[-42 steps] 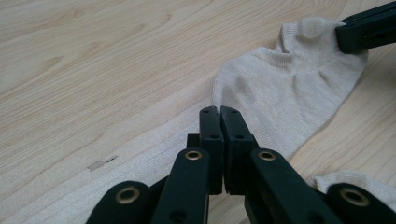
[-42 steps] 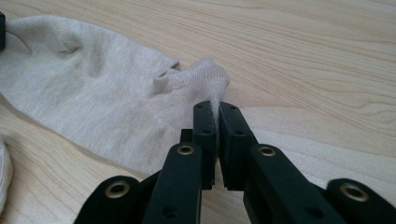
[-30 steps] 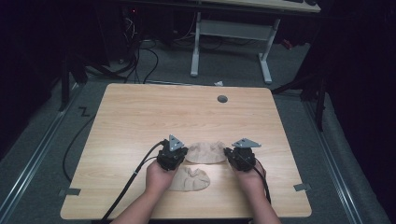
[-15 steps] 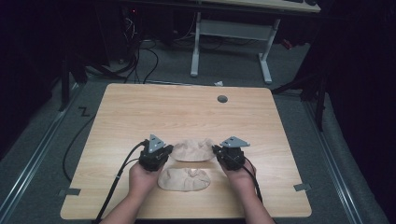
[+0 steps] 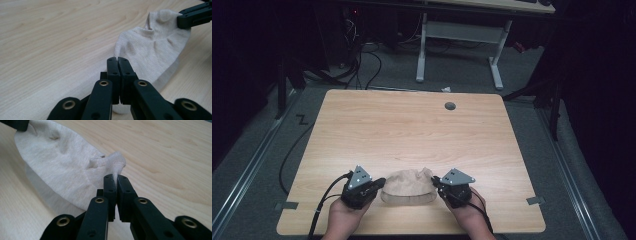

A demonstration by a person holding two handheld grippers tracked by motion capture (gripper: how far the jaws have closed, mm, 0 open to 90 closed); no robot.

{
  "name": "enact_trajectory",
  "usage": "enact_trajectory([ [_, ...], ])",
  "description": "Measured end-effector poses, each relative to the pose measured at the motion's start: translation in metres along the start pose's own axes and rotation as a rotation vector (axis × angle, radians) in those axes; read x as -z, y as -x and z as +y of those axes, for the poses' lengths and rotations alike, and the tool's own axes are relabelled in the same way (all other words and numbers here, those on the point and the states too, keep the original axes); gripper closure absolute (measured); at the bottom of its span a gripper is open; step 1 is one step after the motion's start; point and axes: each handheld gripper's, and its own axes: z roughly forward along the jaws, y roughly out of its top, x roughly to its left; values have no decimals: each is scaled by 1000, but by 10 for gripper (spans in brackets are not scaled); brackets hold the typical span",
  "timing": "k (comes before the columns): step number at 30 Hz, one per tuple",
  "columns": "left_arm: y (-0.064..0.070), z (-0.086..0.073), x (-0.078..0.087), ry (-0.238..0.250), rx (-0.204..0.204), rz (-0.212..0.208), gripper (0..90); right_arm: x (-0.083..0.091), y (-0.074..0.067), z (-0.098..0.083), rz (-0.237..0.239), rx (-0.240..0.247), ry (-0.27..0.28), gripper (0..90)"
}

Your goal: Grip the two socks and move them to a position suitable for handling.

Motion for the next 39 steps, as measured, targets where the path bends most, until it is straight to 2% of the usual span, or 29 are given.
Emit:
enact_trajectory([
  [5,5,-8,-8,-43,-14,-7,889,3,-1,-11,3,-14,-6,865],
  [8,5,-8,-7,-42,-7,-5,889,3,0,-14,7,-20,-12,865],
  [13,5,-12,-6,-65,-21,-5,889,1,-3,-18,24,-12,-27,865],
  [16,2,-15,-10,-83,-20,3,888,-3,-5,-20,30,-11,-48,865],
  [22,-4,-17,-11,-86,-5,10,888,-8,-5,-22,43,-14,-71,864],
  [26,-2,-19,-15,-116,-14,3,887,-11,-6,-24,42,-12,-98,863],
  [32,-1,-19,-20,-122,-23,10,883,-12,-3,-27,33,-21,-105,860],
  [36,-2,-20,-23,-129,-21,10,878,-15,0,-29,46,-34,-127,822],
  [39,-2,-19,-23,-118,-26,4,835,-14,1,-30,55,-44,-115,747],
])
